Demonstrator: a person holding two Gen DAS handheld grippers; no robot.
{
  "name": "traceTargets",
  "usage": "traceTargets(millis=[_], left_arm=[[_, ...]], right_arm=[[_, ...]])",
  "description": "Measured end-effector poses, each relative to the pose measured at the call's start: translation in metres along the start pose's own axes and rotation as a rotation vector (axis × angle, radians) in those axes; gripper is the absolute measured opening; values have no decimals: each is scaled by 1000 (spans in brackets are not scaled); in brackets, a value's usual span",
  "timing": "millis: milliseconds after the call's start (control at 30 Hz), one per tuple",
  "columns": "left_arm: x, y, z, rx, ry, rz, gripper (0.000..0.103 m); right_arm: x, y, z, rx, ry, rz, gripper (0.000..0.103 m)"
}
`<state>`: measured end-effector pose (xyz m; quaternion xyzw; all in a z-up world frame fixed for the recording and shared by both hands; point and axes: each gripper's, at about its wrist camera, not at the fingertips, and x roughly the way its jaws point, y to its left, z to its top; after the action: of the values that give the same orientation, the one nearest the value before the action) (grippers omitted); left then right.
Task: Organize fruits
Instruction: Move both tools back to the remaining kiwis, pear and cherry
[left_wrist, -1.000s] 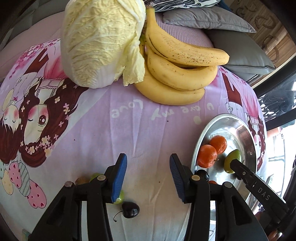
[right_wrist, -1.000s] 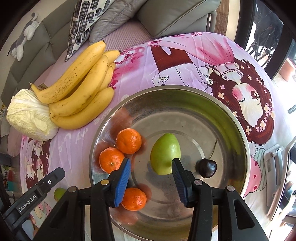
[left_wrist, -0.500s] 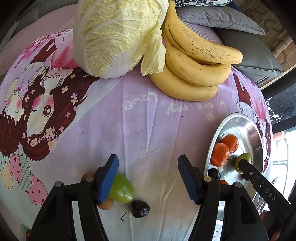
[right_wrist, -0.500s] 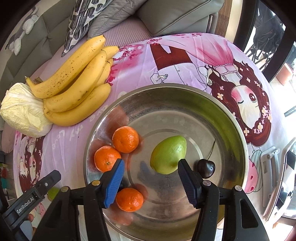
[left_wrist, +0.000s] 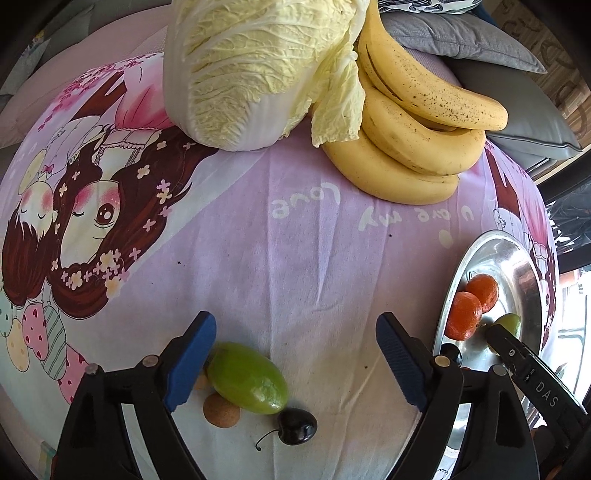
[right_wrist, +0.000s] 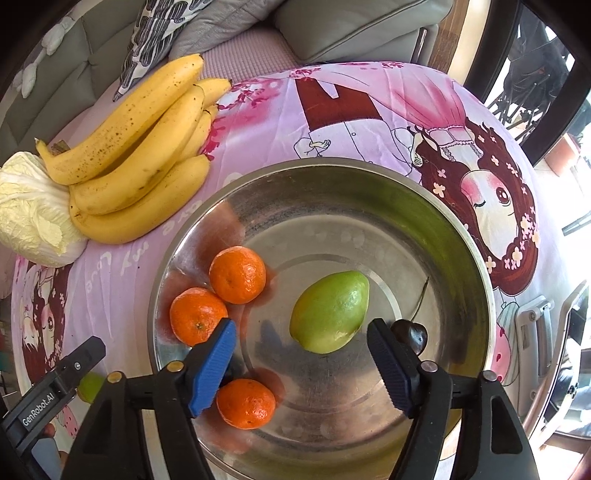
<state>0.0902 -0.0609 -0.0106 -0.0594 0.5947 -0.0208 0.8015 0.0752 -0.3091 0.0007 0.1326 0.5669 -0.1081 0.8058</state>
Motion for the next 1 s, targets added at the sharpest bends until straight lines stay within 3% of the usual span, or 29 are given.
traceTargets(millis=[300,367,433,467,1000], left_arm=[[7,3,3,9,-13,25,90],[8,4,5,4,-12,24,97],[9,5,6,2,-7,27,101],[10,6,6,-2,-6,29,101],[16,16,6,-24,-5,47,101]], right_arm=[[5,5,0,-24,-12,-26,82],[5,7,0,-34,-19,-28,84],[4,10,0,-46,-35,-45,102],[2,10,-1,-49,-45,-48,103],[3,10,0,-56,-44,-42,103]])
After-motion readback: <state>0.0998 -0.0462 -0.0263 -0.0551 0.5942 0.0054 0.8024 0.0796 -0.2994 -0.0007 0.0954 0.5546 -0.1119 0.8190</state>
